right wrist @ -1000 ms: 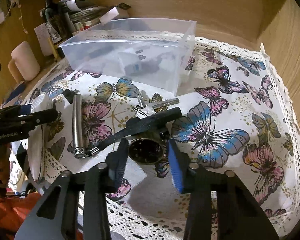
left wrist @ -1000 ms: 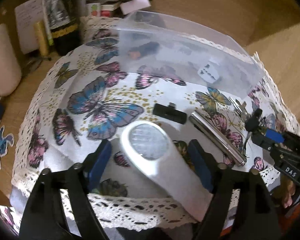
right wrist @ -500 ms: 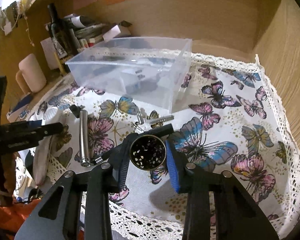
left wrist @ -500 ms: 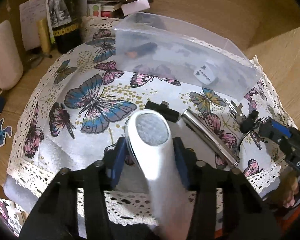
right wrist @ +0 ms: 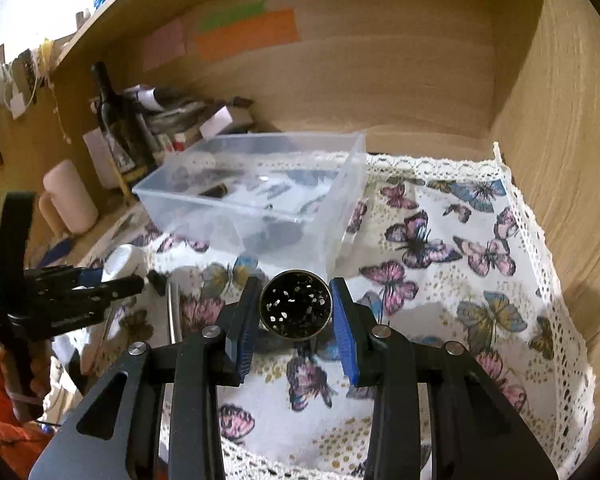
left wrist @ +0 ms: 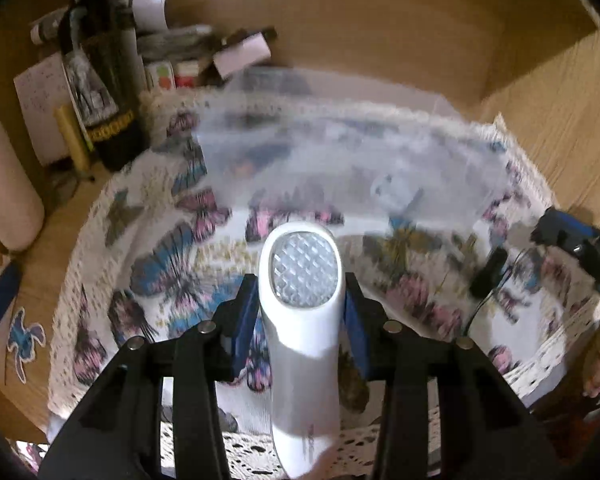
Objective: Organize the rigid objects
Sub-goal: 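Place the lint remover in the box with the left tool while the right tool drops the grinder in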
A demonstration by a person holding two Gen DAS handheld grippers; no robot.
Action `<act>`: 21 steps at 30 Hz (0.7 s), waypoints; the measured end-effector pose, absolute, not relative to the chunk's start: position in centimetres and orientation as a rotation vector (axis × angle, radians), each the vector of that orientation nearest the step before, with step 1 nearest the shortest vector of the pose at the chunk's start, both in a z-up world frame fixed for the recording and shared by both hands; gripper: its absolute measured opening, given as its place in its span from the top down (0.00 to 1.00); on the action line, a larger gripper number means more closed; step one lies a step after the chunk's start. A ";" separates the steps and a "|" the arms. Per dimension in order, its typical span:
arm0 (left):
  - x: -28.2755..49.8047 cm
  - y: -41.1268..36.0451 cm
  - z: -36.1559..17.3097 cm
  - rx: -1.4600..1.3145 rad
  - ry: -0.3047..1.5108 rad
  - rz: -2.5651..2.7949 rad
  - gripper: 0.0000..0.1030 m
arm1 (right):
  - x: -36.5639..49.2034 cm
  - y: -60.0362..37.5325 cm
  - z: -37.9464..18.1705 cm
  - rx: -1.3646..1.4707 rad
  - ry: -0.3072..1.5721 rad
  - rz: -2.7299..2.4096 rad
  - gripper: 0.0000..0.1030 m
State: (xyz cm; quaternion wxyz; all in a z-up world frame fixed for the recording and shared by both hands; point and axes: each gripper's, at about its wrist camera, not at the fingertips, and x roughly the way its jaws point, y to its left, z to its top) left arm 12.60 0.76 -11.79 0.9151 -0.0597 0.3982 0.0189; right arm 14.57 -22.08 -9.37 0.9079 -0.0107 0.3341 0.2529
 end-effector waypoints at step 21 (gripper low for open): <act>14.6 2.5 -1.5 -0.144 0.551 -0.055 0.60 | 18.0 -19.2 -4.2 0.002 0.519 0.520 0.69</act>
